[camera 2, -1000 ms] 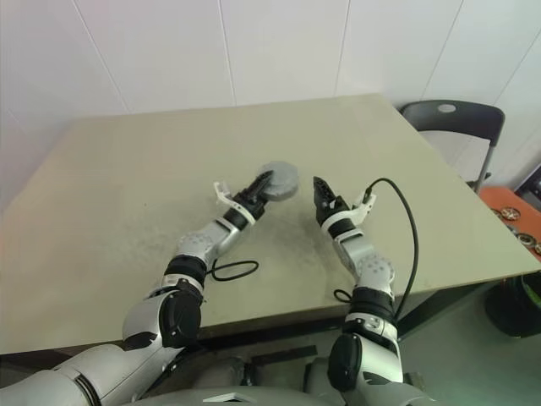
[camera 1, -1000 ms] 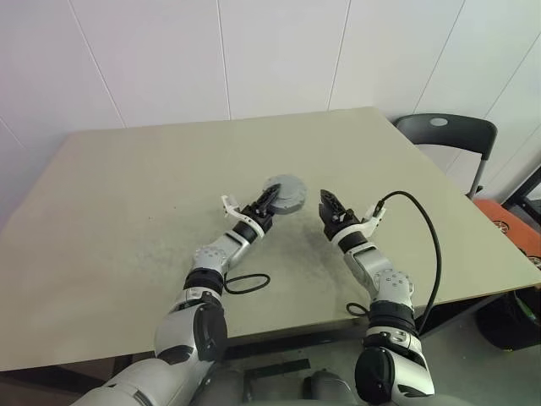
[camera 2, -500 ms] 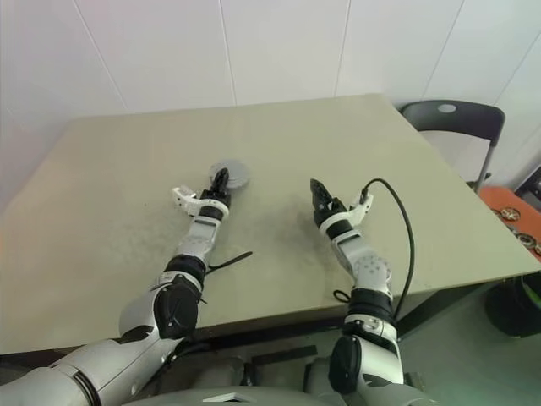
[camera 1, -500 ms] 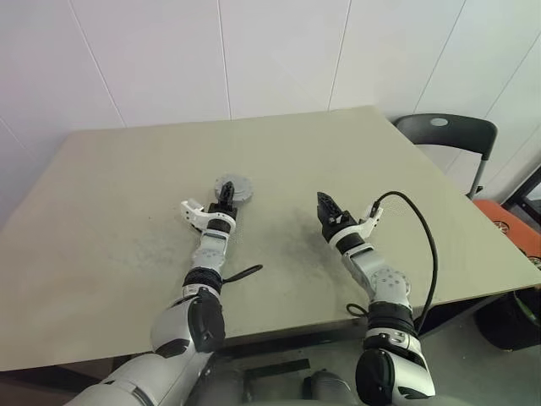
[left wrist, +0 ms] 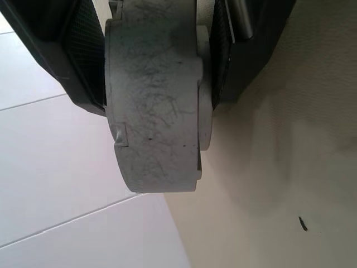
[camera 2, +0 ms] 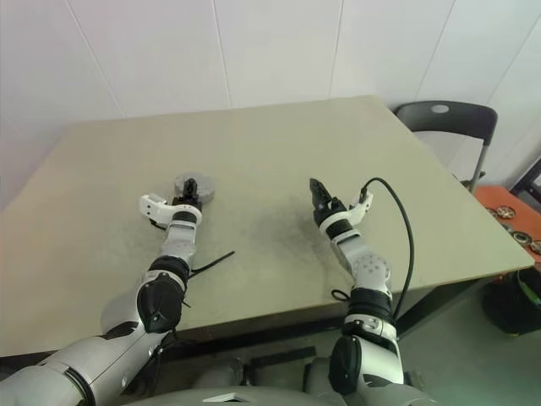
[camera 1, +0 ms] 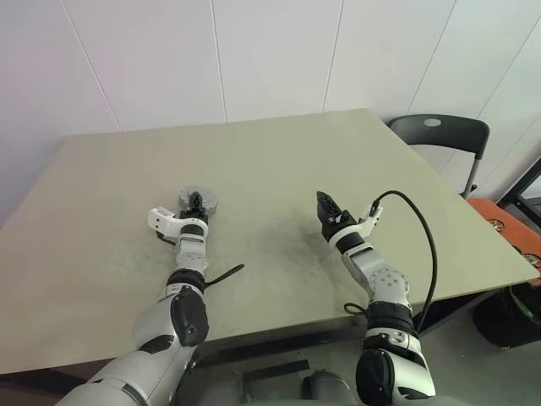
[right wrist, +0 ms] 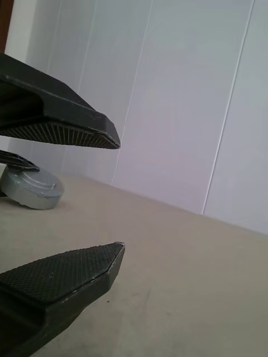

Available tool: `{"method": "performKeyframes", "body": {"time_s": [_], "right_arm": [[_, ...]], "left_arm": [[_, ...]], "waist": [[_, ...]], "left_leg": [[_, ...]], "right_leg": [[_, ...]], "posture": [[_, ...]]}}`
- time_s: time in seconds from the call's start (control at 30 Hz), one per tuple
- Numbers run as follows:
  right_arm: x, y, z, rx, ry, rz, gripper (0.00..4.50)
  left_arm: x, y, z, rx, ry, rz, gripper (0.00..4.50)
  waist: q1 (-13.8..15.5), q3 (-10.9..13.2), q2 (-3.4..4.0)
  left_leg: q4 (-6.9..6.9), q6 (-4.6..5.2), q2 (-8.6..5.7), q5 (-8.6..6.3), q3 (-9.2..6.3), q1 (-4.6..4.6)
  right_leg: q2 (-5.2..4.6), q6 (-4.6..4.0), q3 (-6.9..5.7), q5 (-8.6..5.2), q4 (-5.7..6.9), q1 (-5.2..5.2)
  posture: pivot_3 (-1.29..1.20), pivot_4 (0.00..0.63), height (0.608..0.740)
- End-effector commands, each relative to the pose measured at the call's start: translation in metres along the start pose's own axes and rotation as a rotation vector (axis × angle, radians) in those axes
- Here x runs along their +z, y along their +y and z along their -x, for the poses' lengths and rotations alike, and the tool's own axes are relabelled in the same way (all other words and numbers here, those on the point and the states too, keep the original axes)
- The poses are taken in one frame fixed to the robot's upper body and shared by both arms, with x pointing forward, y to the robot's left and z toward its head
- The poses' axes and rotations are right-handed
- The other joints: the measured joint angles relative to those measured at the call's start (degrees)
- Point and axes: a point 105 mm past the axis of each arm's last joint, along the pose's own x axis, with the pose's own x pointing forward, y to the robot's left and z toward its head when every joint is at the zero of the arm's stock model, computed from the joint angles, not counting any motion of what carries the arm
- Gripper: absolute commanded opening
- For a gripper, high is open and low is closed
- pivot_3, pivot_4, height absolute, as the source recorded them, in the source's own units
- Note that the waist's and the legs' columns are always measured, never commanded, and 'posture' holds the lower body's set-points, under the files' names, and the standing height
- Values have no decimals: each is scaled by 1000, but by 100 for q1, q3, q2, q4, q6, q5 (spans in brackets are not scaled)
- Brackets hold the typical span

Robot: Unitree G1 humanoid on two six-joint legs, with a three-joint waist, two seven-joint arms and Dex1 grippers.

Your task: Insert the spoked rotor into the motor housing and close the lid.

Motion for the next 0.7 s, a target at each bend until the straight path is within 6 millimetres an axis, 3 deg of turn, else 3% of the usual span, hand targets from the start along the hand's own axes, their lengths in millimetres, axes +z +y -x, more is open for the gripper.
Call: {"method": "performKeyframes", "body": {"time_s": [0.03, 0.13, 0.27, 0.4, 0.7], "right_arm": [[1, 10, -3, 40, 0, 14, 2784], [1, 10, -3, 40, 2, 14, 2784], [0, 9, -3, 38, 4, 15, 2809], [-1, 7, -3, 32, 7, 16, 2809], [-2, 6, -2, 29, 17, 17, 2809]], "left_arm": [[31, 20, 2, 86, -98, -94, 2169], [33, 24, 3, 107, -107, -114, 2169], [36, 30, 5, 143, -128, -129, 3419], [48, 40, 9, 251, -173, -268, 4483], [73, 47, 18, 399, -287, -530, 4483]], "waist": [[-35, 0, -1], [-123, -1, -1], [-125, -4, -3], [-149, -5, -3], [-266, -2, -18]], "left_leg": [[-2, 0, 3, -1, 7, 11], [-1, -2, 10, -1, 11, 21], [-2, -3, 11, -2, 13, 31], [-3, -5, 14, -3, 18, 46], [-82, -20, 15, -12, 32, 127]], "right_leg": [[0, 0, 2, 0, 2, 6], [0, -6, 3, 3, 7, 10], [-3, -14, 2, 9, 10, 3], [-5, -19, 2, 13, 14, 6], [-10, -40, 0, 27, 8, -6]], "posture": [[0, 0, 740], [0, 0, 740], [0, 0, 740], [0, 0, 740], [0, 0, 740]]}}
